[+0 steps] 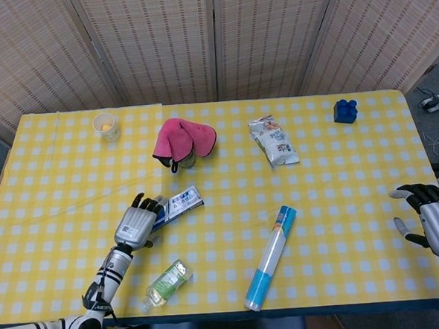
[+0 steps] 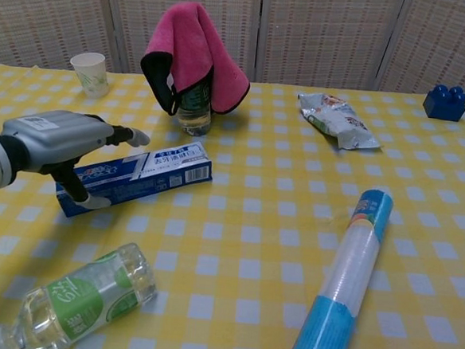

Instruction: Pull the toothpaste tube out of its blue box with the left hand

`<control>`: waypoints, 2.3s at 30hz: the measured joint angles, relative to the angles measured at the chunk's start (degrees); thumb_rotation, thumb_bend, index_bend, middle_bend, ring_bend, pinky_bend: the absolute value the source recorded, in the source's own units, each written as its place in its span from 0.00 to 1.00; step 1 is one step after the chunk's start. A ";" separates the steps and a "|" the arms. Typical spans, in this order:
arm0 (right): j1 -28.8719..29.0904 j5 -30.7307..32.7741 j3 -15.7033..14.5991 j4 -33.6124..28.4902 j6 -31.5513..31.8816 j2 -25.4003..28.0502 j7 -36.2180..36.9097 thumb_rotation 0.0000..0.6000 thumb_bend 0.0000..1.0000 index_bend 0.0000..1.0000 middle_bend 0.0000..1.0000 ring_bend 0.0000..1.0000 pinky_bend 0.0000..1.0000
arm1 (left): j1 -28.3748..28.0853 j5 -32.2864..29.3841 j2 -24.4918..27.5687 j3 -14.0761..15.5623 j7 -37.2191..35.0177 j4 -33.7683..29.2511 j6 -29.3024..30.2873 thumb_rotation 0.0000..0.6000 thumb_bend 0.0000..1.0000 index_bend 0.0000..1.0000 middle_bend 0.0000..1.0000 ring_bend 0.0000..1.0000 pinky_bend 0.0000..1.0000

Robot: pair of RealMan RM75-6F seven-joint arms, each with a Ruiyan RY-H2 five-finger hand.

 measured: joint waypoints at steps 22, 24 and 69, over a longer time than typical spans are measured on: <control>0.11 0.05 0.12 -0.36 -0.30 -0.03 -0.53 1.00 0.32 0.32 0.27 0.21 0.19 | -3.35 -13.07 -1.86 0.04 5.46 5.75 2.22 0.60 0.26 0.20 0.18 0.22 0.04; 0.13 0.06 0.11 -0.34 -0.39 -0.05 -0.55 1.00 0.32 0.32 0.27 0.21 0.19 | -3.43 -13.47 -1.93 0.27 5.82 5.75 2.53 0.60 0.26 0.22 0.20 0.23 0.04; -0.55 -0.71 -0.07 -1.23 0.78 0.13 -1.06 1.00 0.32 0.32 0.27 0.21 0.19 | -1.95 1.07 13.96 3.47 8.76 -2.45 13.94 1.00 0.26 0.51 0.54 0.49 0.04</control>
